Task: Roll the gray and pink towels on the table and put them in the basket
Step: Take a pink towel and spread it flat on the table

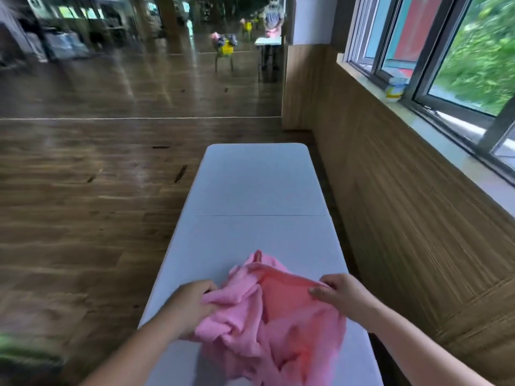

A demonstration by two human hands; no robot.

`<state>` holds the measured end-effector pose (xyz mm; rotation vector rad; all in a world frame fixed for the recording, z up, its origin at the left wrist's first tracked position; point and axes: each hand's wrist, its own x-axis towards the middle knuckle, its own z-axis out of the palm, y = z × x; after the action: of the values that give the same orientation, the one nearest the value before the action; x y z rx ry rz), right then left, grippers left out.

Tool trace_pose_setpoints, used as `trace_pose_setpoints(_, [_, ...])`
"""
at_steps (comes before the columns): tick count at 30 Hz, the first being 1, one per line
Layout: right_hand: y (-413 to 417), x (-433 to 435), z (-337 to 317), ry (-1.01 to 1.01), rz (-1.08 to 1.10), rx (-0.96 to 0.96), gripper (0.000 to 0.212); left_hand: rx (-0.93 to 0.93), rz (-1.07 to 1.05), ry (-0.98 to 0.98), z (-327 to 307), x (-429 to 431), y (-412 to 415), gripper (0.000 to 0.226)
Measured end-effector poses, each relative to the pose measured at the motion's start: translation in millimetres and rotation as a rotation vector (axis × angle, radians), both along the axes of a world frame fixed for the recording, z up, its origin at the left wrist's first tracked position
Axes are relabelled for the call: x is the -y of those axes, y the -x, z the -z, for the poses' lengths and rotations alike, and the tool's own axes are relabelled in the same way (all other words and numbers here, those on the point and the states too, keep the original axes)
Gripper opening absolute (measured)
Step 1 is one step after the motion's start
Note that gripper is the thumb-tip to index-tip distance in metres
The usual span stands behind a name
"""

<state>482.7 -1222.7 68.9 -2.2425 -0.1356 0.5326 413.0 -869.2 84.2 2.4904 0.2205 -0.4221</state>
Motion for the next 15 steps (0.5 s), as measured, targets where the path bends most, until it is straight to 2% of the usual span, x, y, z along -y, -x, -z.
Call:
trace_pose_setpoints(2, [-10,12,-12,0.105,-0.122,0.009,0.029,0.077,0.006,-0.16,-15,-9,-2,0.024])
trace_pose_setpoints(5, [-21,29,-30,0.417,-0.354,0.072,0.039,0.189,-0.015,-0.311,-30,-32,-3,0.009])
trace_pose_setpoints(6, [-24,34,-34,0.502,-0.397,0.09,0.035,0.18,-0.018,-0.361,-33,-39,-1,0.01])
trace_pose_setpoints(8, [-28,41,-39,0.641,-0.43,0.146,0.014,0.137,0.0,-0.462,-35,-56,1,0.011])
trace_pose_setpoints(10, [-33,47,-37,0.779,-0.398,0.185,0.019,0.096,0.016,-0.531,-33,-67,4,0.013])
trace_pose_setpoints(12, [-35,53,-30,0.828,-0.315,0.178,0.02,0.103,-0.026,-0.488,-27,-73,7,0.015])
trace_pose_setpoints(15, [-31,55,-9,0.681,-0.14,0.143,0.026,0.074,-0.214,-0.281,-8,-74,12,0.014])
